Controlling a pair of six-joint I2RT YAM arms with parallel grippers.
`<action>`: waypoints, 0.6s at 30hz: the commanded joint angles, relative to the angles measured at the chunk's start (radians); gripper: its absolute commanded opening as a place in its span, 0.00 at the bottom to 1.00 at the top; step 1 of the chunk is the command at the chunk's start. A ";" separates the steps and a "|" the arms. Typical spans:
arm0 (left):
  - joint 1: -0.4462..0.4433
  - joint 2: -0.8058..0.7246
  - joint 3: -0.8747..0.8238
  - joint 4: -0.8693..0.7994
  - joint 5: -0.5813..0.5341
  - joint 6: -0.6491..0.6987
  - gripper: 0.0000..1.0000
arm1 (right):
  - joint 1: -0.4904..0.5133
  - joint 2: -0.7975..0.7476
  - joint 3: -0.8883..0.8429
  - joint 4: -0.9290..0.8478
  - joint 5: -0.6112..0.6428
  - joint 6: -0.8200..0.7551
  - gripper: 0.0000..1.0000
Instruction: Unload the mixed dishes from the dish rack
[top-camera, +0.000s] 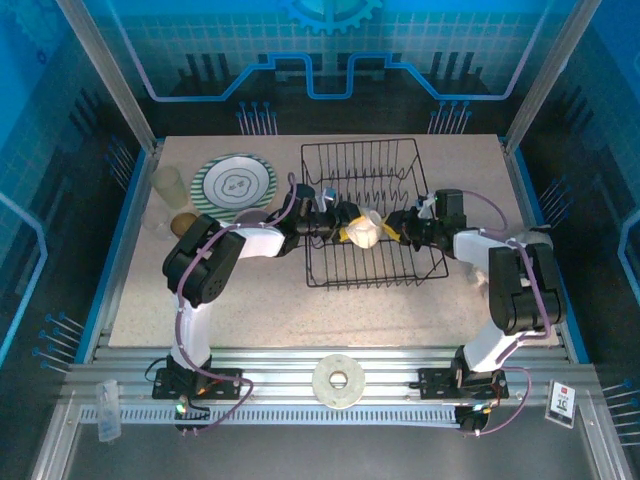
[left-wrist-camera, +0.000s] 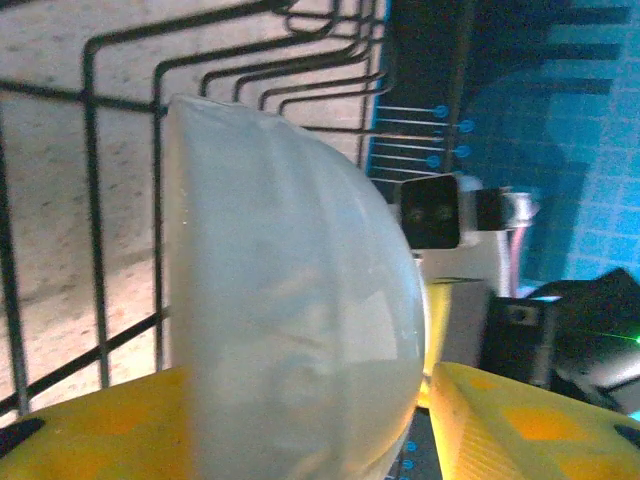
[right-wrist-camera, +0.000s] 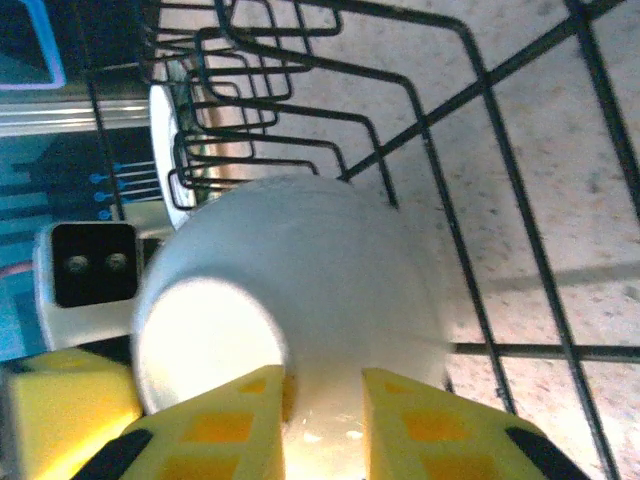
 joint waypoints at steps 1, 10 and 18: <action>0.005 -0.029 0.008 0.133 -0.001 -0.087 0.30 | -0.031 0.025 -0.036 -0.236 0.083 -0.013 0.10; -0.009 -0.009 0.039 0.100 0.014 -0.075 0.20 | -0.043 0.014 0.005 -0.276 0.074 -0.033 0.11; -0.031 0.022 0.084 0.106 0.022 -0.086 0.04 | -0.044 0.009 0.025 -0.295 0.077 -0.042 0.11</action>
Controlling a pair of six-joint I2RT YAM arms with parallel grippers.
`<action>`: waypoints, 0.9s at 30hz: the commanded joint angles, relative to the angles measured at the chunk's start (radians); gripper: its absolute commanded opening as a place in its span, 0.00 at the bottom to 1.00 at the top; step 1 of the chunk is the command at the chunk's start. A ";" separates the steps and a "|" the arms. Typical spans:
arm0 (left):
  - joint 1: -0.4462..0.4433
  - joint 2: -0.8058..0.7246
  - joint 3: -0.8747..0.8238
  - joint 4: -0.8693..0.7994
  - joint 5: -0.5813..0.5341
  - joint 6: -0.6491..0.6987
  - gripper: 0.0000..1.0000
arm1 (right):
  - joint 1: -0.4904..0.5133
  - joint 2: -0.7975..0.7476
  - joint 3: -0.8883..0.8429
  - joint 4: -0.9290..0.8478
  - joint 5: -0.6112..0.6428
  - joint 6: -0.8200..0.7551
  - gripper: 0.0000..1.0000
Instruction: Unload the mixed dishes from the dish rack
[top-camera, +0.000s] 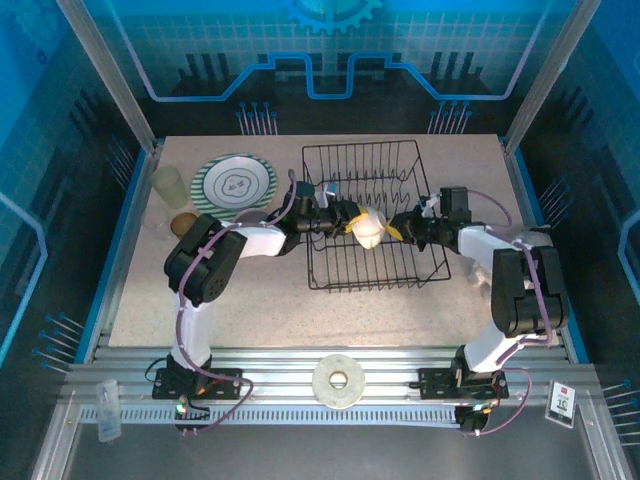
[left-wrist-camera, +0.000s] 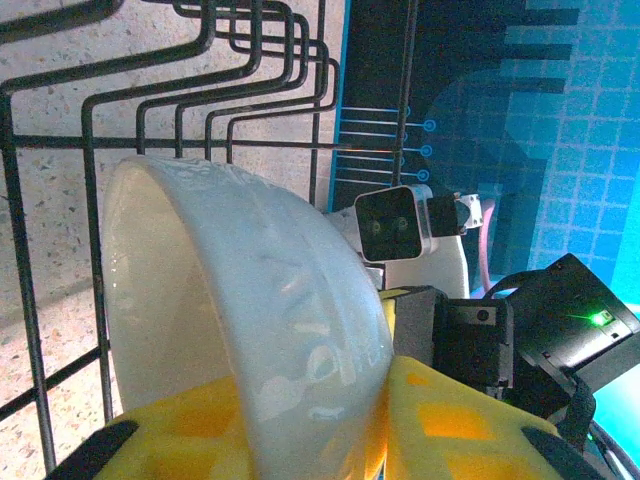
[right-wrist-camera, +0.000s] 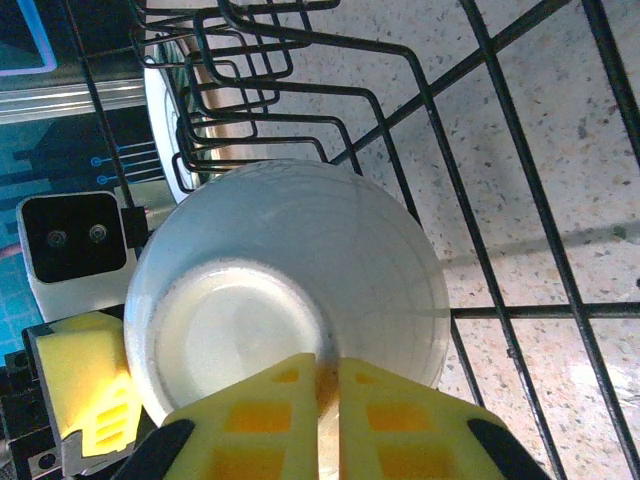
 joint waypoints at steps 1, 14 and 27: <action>-0.024 0.011 0.069 0.042 0.007 -0.054 0.02 | -0.017 0.025 -0.022 -0.163 0.125 -0.025 0.11; -0.040 0.082 0.160 0.022 0.014 -0.071 0.00 | -0.037 0.028 0.018 -0.215 0.131 -0.047 0.11; -0.053 0.073 0.201 0.041 0.017 -0.085 0.00 | -0.046 -0.006 0.201 -0.438 0.199 -0.198 0.25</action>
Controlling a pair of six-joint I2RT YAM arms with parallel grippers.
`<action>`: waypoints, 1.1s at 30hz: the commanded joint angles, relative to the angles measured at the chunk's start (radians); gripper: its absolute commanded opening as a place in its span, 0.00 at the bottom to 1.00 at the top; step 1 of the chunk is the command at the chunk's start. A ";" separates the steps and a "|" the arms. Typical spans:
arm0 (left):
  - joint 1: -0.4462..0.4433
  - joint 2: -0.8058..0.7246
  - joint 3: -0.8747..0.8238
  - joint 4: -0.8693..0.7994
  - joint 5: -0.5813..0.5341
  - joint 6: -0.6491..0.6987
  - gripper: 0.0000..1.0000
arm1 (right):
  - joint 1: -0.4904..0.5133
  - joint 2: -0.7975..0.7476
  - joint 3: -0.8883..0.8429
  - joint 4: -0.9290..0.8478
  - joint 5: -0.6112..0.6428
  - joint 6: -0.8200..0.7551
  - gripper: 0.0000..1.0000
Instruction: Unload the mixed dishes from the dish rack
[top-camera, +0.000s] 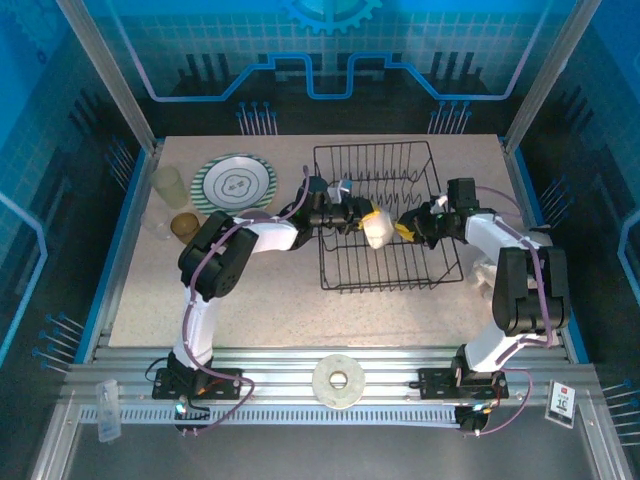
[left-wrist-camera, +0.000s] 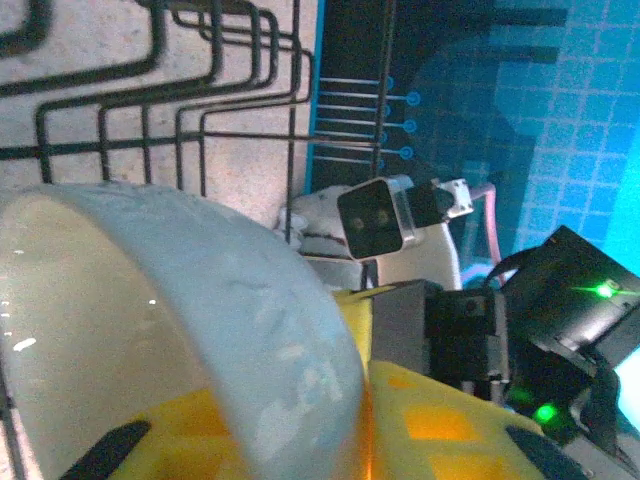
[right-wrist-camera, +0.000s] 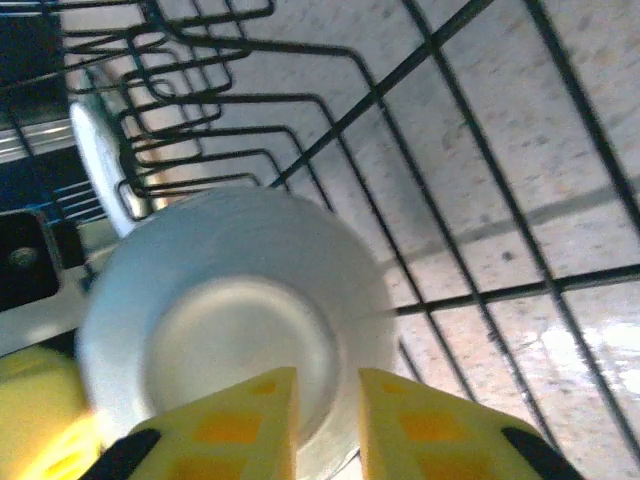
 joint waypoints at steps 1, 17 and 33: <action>-0.013 -0.018 0.053 0.055 -0.015 -0.038 0.00 | -0.002 -0.006 0.068 -0.117 0.120 -0.114 0.26; -0.019 -0.025 0.091 -0.010 0.018 0.000 0.00 | -0.005 -0.010 0.101 -0.143 0.118 -0.135 0.27; -0.030 -0.320 0.272 -0.774 -0.021 0.779 0.00 | -0.008 -0.138 0.257 -0.340 0.162 -0.255 0.48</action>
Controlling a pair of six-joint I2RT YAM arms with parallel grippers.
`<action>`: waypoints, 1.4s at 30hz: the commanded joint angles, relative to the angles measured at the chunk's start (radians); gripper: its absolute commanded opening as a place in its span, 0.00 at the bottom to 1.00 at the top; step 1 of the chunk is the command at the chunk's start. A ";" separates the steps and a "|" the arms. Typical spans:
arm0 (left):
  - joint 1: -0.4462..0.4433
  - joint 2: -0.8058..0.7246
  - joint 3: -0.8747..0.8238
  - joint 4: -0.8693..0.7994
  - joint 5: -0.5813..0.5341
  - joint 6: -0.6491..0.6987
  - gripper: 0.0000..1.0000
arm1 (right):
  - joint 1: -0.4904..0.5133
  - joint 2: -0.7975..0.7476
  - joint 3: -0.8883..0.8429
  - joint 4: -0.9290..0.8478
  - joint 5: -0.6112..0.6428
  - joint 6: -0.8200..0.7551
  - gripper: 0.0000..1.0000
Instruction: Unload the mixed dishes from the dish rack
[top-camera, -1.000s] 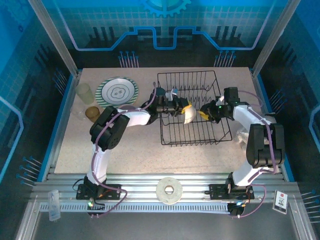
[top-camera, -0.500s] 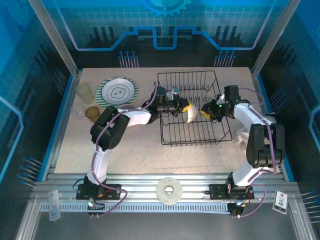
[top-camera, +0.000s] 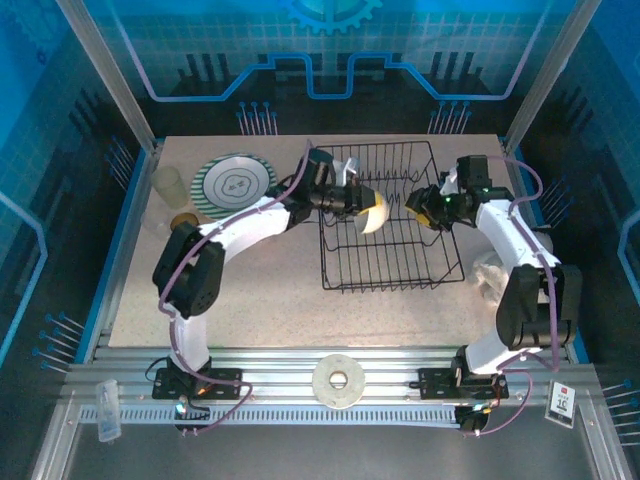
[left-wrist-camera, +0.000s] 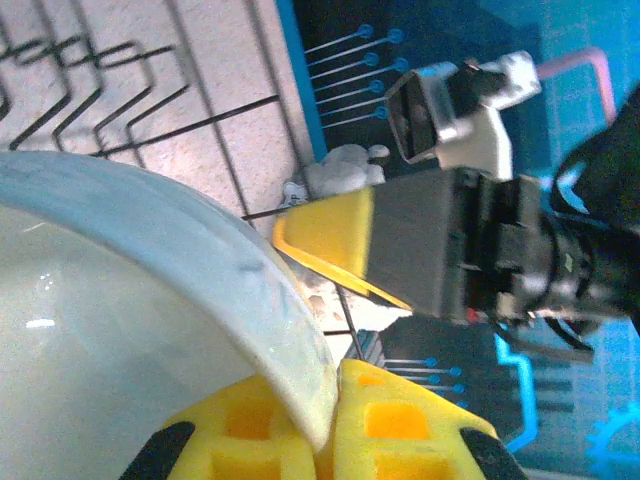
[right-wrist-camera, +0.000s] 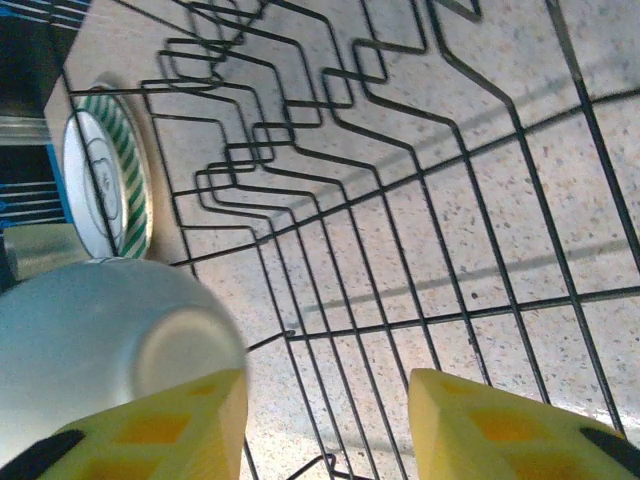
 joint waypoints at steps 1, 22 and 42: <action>-0.014 -0.099 0.085 -0.196 -0.015 0.325 0.00 | -0.005 -0.042 0.066 -0.094 0.002 -0.058 0.50; -0.174 -0.346 -0.039 -0.602 -0.439 1.838 0.00 | 0.106 -0.055 0.523 -0.569 0.044 -0.341 0.76; -0.249 -0.293 -0.055 -0.567 -0.613 2.019 0.00 | 0.468 0.205 0.867 -0.851 0.439 -0.473 0.67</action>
